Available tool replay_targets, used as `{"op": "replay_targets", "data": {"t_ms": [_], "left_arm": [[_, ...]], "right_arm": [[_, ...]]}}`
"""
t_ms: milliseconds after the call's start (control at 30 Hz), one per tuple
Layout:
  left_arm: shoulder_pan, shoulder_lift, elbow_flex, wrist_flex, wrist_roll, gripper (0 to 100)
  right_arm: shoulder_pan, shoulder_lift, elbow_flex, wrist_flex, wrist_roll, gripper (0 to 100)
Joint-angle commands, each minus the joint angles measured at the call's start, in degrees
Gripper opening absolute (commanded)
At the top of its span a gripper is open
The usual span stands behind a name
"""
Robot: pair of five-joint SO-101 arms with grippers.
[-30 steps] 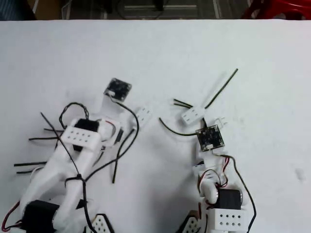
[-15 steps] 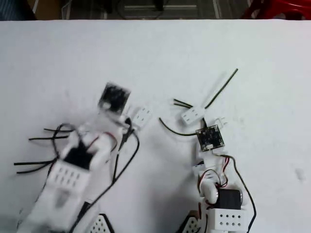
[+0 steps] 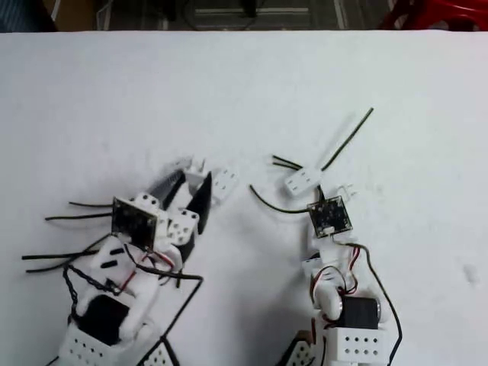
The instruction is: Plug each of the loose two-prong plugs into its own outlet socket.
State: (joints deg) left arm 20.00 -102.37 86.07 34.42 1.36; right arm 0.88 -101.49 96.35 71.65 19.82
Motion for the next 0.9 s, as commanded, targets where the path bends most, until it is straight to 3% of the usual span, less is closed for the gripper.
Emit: {"op": "replay_targets", "data": {"t_ms": [0,167,367,467,700,867], "left_arm": [[4.79,-2.15,-0.44,-8.88,0.53,2],[11.74,-2.24,-0.70,-17.05,0.26,2],[16.66,-2.24,-0.70,-18.73,0.18,2],[15.78,-2.24,-0.53,-18.73,0.18,2],[4.88,-2.24,-1.32,-20.40,0.62,2],[6.55,-2.24,-1.05,-19.87,0.70,2]], "right_arm": [[-0.13,-0.57,0.62,0.13,0.35,2.3],[-0.13,-0.57,0.62,0.13,0.35,2.3],[-0.13,-0.57,0.62,0.13,0.35,2.3],[-0.13,-0.57,0.62,0.13,0.35,2.3],[-0.40,-0.57,0.62,0.13,0.26,2.3],[-0.40,-0.57,0.62,0.13,0.35,2.3]]}}
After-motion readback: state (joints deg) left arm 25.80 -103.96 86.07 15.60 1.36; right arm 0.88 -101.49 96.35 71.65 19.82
